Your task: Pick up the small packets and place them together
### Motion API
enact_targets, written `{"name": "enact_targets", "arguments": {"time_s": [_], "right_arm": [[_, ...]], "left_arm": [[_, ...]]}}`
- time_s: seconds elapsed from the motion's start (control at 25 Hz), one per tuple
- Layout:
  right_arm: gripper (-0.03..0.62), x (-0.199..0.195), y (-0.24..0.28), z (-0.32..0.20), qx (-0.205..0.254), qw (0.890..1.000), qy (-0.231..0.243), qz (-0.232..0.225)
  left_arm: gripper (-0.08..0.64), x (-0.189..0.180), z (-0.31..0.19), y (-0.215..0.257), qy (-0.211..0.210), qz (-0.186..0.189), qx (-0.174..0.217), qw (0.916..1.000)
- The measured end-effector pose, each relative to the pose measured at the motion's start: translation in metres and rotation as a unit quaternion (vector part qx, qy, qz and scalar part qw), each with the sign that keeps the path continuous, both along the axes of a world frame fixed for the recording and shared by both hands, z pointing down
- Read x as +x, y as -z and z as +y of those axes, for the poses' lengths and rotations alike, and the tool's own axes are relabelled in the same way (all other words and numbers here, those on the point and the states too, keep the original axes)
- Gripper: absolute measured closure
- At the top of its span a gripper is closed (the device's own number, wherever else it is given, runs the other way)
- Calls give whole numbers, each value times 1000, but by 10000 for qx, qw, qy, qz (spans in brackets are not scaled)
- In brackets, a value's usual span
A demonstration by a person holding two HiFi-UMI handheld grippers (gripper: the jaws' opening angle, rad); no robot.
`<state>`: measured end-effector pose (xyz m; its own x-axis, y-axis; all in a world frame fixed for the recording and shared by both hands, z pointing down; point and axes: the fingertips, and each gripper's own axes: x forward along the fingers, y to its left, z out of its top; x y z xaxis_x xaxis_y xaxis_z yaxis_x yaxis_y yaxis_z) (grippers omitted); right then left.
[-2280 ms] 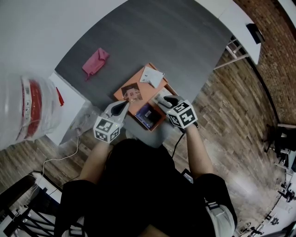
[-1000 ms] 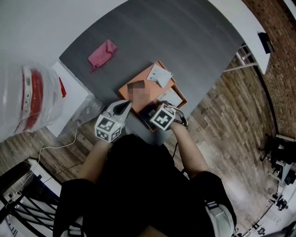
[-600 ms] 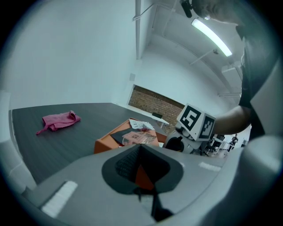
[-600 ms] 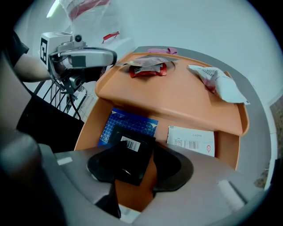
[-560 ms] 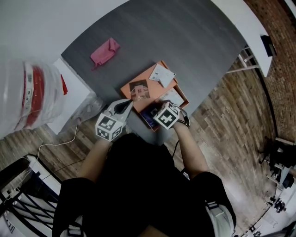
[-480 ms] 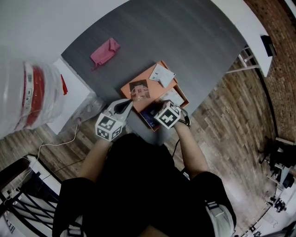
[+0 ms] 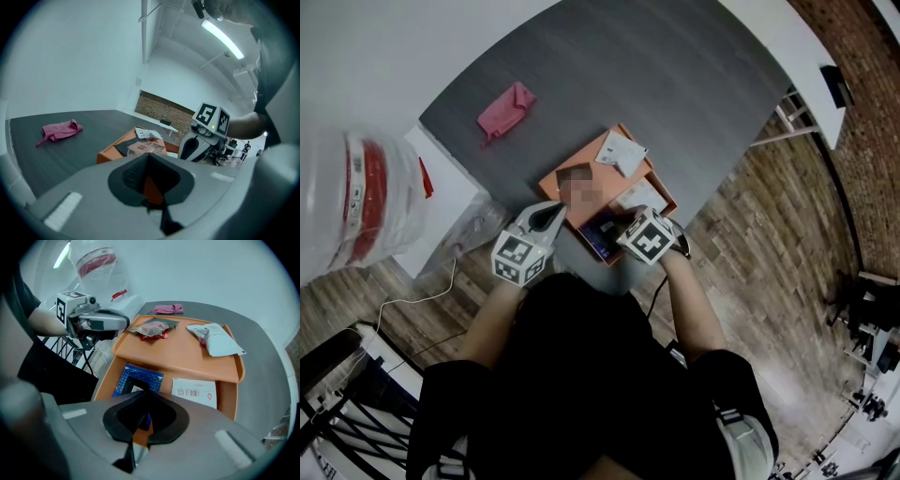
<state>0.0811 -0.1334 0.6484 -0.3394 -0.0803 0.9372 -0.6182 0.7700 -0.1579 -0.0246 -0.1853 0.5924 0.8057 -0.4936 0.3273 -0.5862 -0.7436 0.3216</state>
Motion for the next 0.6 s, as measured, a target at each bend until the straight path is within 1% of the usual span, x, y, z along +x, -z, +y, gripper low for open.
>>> {"name": "enact_targets", "arguments": {"time_s": [0.16, 0.28, 0.48, 0.6], "right_arm": [[589, -2, 16, -1, 189, 9998, 2, -56], [589, -1, 32, -6, 355, 9990, -146, -211], [589, 12, 60, -12, 554, 9939, -635, -714], [589, 25, 72, -18, 656, 9869, -1041, -1044]], "left_arm": [[560, -1, -4, -1, 13, 25, 17, 10000], [560, -1, -8, 1, 22, 35, 41, 10000], [560, 0, -12, 5, 5, 62, 84, 9999], [560, 1, -14, 5, -22, 63, 105, 9999]]}}
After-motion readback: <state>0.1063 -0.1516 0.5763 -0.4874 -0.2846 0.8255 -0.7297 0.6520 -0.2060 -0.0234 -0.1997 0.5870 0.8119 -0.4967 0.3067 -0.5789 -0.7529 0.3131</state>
